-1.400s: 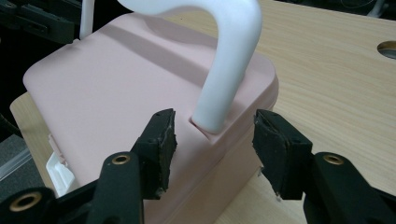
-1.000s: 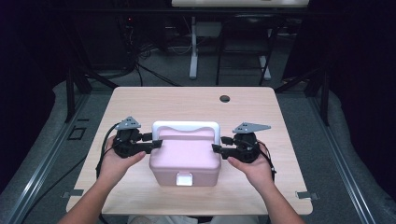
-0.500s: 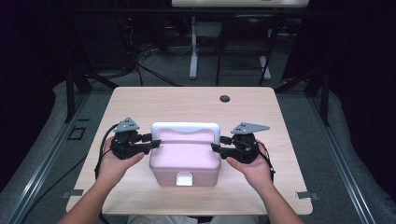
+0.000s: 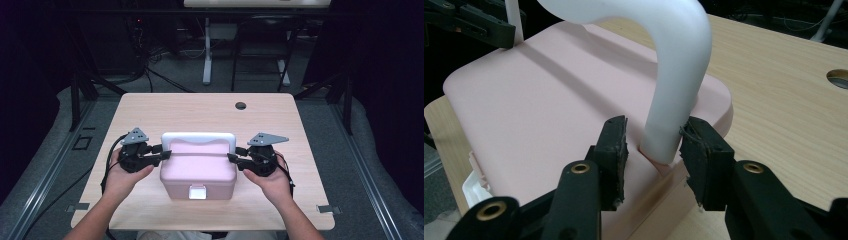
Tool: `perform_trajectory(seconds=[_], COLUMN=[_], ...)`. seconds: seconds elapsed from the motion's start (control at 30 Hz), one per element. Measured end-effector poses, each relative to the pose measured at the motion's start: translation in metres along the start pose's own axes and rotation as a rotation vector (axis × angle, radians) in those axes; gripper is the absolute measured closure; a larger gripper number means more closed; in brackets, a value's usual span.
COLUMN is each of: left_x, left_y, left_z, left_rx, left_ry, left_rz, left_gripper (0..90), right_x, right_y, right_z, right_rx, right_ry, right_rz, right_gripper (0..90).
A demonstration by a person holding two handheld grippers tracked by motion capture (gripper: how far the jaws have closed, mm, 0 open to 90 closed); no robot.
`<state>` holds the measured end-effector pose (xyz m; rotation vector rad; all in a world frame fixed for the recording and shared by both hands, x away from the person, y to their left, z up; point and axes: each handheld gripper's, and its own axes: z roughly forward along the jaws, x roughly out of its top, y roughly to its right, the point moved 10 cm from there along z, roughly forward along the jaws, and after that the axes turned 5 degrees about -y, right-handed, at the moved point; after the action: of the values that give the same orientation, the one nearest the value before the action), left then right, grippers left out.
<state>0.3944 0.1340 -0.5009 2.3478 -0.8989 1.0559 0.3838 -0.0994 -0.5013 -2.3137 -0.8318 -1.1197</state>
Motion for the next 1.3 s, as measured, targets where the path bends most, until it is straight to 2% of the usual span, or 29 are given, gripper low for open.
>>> perform_trajectory(seconds=[0.37, 0.47, 0.67, 1.3], left_x=[-0.0009, -0.0011, -0.0016, -0.0049], left_y=[-0.0003, -0.0010, -0.0006, 0.0058], left_z=[-0.0006, -0.0005, -0.0011, -0.0053], left_rx=[0.002, 0.008, 0.001, -0.011], left_ry=[0.009, 0.015, 0.019, 0.010], left_rz=[0.011, 0.013, 0.005, 0.000], left_gripper=[66.5, 69.8, 71.7, 73.6], right_x=[-0.0004, 0.0000, -0.0003, -0.0036], right_y=[0.0004, 0.0001, 0.0018, -0.0021], right_z=[0.0003, 0.0013, 0.0005, -0.0042], right_rx=[-0.003, 0.000, -0.005, -0.006], right_ry=[0.010, 0.020, 0.030, 0.028], right_rz=[0.009, 0.014, 0.030, 0.012], right_gripper=[65.3, 66.2, 72.8, 73.5])
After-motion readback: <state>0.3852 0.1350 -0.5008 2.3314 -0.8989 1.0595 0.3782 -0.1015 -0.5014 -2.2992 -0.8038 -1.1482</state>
